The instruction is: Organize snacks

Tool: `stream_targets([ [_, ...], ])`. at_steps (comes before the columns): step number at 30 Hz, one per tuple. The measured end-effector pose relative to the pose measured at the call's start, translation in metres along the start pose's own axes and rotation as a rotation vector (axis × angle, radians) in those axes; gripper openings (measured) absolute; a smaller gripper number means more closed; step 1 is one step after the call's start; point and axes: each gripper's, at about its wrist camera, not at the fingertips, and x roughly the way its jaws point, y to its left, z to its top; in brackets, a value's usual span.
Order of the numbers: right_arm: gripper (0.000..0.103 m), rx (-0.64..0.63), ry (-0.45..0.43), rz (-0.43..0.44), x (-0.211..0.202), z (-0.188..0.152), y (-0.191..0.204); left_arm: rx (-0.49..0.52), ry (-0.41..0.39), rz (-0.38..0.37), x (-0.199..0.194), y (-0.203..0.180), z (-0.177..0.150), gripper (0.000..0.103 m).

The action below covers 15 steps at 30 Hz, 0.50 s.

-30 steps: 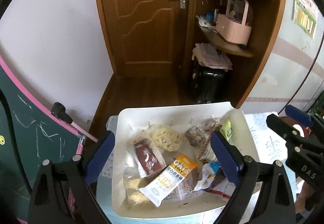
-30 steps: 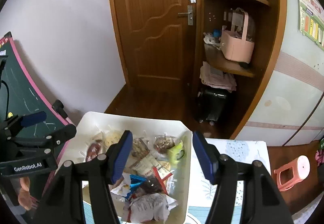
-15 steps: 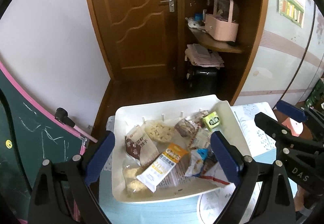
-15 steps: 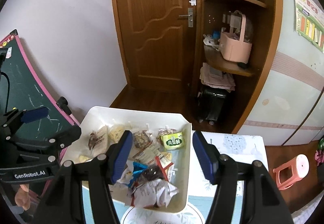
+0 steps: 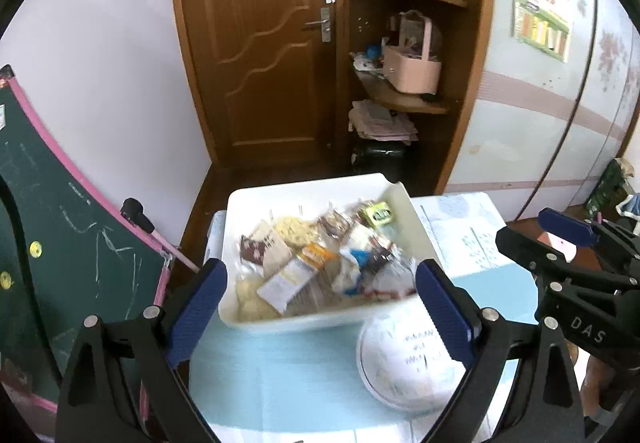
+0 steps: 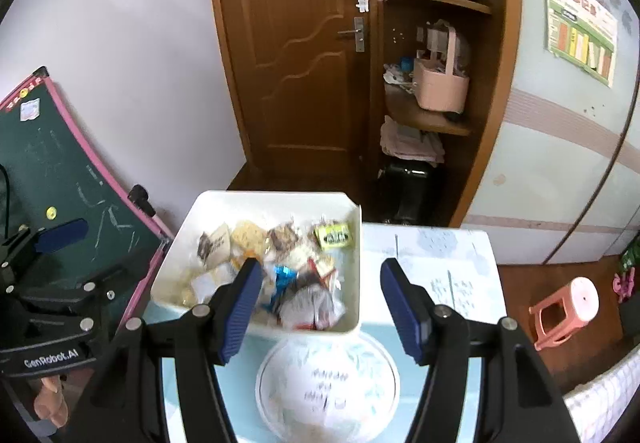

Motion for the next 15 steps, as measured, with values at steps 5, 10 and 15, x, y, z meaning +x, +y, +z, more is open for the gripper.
stream_targets([
  [5, 0.062, -0.019, 0.000, 0.005, -0.040, -0.040, 0.003, -0.021, 0.003, 0.005, -0.038, -0.014, -0.045, 0.095],
  [10, 0.064, -0.023, -0.013, 0.001, -0.079, -0.088, 0.010, -0.040, 0.026, 0.036, -0.066, -0.022, -0.089, 0.095],
  [15, 0.073, 0.002, -0.038, -0.019, -0.111, -0.135, 0.015, -0.056, 0.061, 0.021, -0.095, -0.026, -0.138, 0.095],
])
